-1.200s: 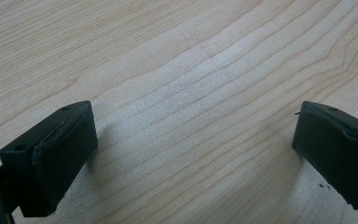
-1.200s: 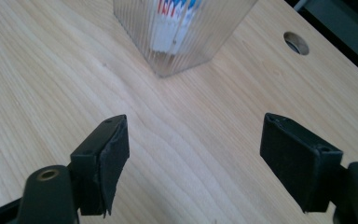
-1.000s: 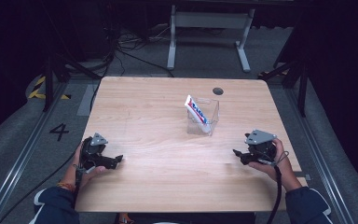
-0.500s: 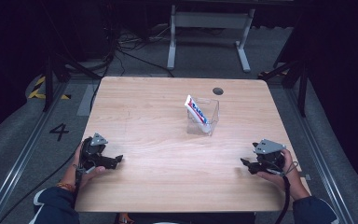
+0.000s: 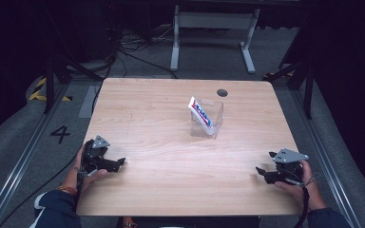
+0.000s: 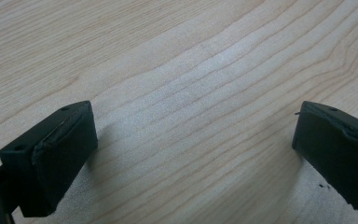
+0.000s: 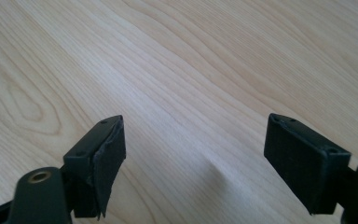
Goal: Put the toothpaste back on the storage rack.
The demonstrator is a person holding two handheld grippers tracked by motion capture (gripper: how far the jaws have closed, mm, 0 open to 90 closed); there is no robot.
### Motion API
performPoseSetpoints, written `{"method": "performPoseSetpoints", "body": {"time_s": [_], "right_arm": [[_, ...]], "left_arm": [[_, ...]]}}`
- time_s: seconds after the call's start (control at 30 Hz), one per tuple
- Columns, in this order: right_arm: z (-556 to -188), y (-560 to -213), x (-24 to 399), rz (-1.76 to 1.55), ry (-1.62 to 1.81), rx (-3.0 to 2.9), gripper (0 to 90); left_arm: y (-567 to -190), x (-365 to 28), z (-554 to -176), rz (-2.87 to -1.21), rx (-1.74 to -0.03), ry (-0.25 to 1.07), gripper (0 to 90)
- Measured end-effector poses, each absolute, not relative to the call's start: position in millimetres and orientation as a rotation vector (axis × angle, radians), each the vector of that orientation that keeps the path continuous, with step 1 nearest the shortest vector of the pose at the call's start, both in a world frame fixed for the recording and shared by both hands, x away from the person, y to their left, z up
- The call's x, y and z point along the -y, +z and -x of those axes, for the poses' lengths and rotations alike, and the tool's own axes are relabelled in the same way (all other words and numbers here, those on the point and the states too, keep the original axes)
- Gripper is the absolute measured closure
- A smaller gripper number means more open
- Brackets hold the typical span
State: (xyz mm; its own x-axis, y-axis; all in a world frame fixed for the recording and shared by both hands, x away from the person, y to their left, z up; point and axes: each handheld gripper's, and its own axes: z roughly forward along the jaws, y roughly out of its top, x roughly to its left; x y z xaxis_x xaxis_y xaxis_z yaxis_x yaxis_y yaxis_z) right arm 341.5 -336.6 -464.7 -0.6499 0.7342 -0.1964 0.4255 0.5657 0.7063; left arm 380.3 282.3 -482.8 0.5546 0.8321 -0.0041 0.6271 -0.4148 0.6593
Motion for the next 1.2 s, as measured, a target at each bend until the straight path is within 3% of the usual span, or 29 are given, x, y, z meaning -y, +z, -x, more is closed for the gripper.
{"method": "performPoseSetpoints", "body": {"time_s": [0.7, 1.2], "right_arm": [[-319, -486, 384, -1.259, 0.968, -2.205, 17.2], [-319, -487, 385, -1.277, 0.983, -2.218, 15.8]], "left_arm": [[-483, -282, -381, -2.178, -1.165, 0.427, 0.2], [-484, -281, -381, -2.166, -1.172, 0.432, 0.3]]}}
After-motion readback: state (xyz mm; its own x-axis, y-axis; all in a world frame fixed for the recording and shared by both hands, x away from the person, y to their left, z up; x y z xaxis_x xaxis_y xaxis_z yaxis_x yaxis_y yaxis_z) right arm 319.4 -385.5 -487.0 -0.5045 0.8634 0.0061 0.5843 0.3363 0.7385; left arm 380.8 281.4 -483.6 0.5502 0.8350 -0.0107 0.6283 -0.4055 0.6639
